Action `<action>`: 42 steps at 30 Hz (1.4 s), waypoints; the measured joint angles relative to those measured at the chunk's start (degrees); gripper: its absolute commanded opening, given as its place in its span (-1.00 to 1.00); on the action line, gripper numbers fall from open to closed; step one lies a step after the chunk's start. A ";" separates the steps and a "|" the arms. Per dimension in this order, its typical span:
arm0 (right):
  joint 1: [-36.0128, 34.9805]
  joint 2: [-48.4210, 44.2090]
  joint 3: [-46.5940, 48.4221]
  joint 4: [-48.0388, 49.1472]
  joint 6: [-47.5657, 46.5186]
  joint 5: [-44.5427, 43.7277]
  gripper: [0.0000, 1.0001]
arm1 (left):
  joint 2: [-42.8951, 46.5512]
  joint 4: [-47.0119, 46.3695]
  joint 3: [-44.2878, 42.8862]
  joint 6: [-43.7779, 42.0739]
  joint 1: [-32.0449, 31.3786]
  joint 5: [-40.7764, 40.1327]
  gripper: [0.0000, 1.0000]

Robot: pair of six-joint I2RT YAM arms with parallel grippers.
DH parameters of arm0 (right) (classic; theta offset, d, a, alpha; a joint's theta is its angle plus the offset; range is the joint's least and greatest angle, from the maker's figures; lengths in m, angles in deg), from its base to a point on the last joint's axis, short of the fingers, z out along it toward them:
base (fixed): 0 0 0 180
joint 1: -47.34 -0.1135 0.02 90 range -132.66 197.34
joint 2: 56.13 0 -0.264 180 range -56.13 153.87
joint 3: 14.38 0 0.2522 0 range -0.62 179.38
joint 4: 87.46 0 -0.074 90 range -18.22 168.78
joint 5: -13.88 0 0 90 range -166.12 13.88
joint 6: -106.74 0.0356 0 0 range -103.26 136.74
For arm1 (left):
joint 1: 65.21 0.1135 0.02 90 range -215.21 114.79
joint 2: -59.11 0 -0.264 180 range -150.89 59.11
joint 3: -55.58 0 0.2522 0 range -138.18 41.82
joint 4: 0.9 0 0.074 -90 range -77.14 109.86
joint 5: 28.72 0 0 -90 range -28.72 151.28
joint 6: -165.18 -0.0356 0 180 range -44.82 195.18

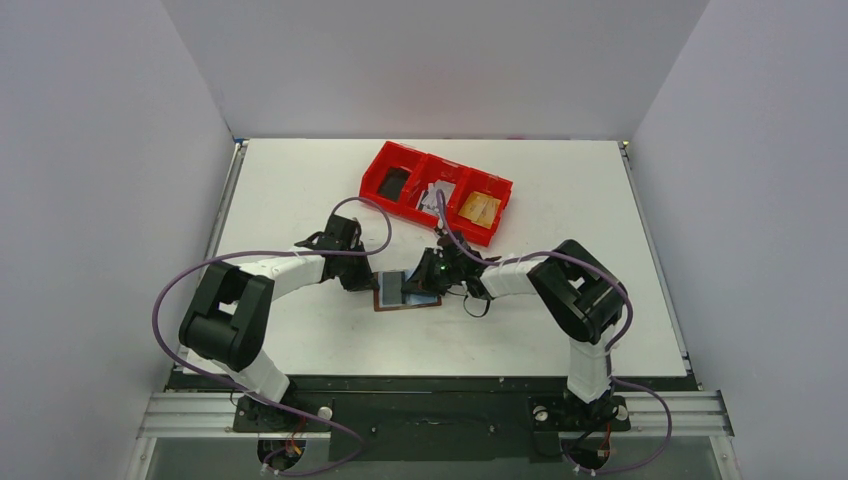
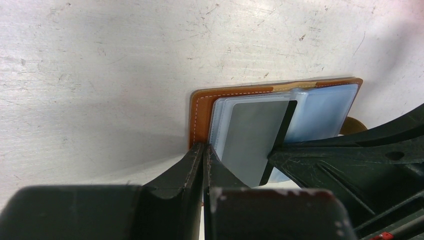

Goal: Take the credit cards out of the card holder
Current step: Remove the credit card from the card holder.

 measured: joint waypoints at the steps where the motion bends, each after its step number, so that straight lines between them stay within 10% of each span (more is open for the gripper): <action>1: 0.13 -0.09 -0.15 0.13 -0.02 -0.09 -1.00 | 0.00 0.02 0.00 0.00 0.02 0.02 -1.00; 42: 3.80 -4.07 -4.87 0.24 -2.36 0.20 -1.00 | -1.03 -1.84 -0.22 0.26 0.07 1.79 -1.00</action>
